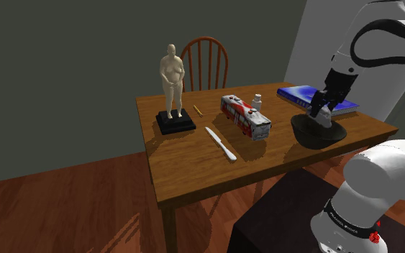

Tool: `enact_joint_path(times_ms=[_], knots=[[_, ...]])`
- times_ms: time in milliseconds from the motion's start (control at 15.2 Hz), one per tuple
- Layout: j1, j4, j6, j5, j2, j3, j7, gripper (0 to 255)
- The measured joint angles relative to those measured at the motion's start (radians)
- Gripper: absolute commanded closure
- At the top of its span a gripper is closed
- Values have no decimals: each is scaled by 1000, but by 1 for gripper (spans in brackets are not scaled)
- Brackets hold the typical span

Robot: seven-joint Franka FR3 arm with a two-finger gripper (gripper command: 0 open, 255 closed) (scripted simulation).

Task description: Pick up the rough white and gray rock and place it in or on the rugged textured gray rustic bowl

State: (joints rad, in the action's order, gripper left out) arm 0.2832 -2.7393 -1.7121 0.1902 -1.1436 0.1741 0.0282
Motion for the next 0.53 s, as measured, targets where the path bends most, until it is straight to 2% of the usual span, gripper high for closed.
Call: enact_joint_path(times_ms=[198, 528], knots=[[4, -46, -33, 7, -13, 6, -2, 255], [7, -61, -47, 11, -14, 10, -1, 255]])
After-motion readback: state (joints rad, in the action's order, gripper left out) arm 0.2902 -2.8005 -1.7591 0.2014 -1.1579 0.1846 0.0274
